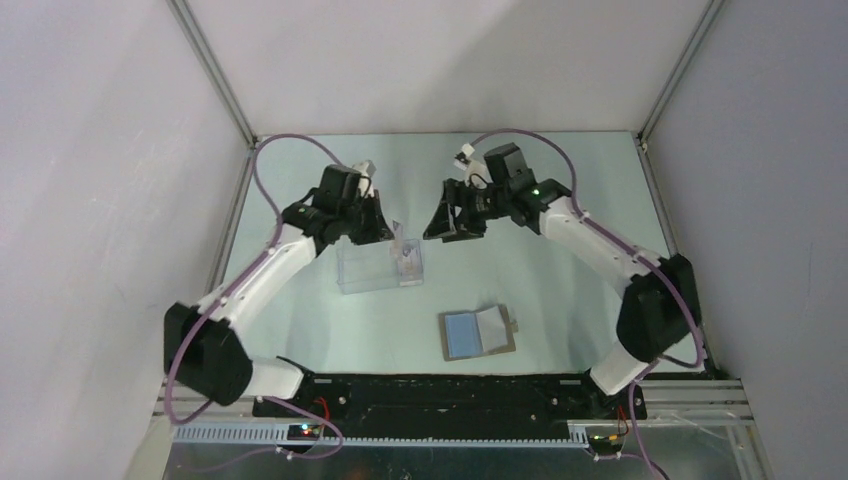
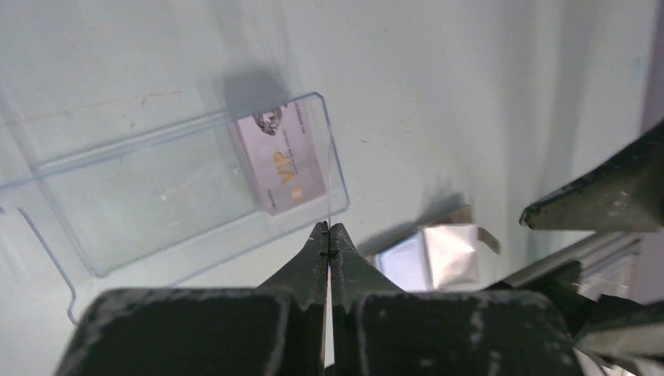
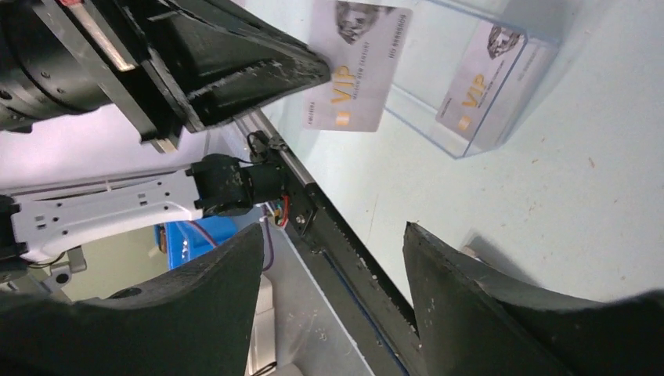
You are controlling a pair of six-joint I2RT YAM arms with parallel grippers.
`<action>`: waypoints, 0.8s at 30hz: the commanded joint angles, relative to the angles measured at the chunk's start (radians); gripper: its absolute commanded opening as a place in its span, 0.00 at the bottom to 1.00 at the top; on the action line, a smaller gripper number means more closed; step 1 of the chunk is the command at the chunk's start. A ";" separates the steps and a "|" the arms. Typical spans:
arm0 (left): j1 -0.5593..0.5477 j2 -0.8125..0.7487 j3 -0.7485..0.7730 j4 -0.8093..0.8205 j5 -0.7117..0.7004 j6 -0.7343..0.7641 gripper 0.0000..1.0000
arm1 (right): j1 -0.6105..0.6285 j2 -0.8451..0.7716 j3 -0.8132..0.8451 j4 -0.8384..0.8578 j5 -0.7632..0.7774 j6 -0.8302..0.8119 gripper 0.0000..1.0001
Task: Put the credit cards into the card holder
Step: Pick up the credit card from the storage box, then insert the credit card into the card holder.
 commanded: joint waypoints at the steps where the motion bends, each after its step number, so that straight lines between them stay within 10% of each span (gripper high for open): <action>1: 0.017 -0.175 -0.055 0.081 0.082 -0.095 0.00 | -0.030 -0.174 -0.122 0.104 -0.049 0.049 0.71; 14: 0.017 -0.539 -0.410 0.695 0.432 -0.614 0.00 | -0.093 -0.540 -0.527 0.654 -0.270 0.400 0.71; 24: 0.004 -0.563 -0.415 0.754 0.530 -0.679 0.00 | -0.073 -0.483 -0.583 0.980 -0.356 0.599 0.60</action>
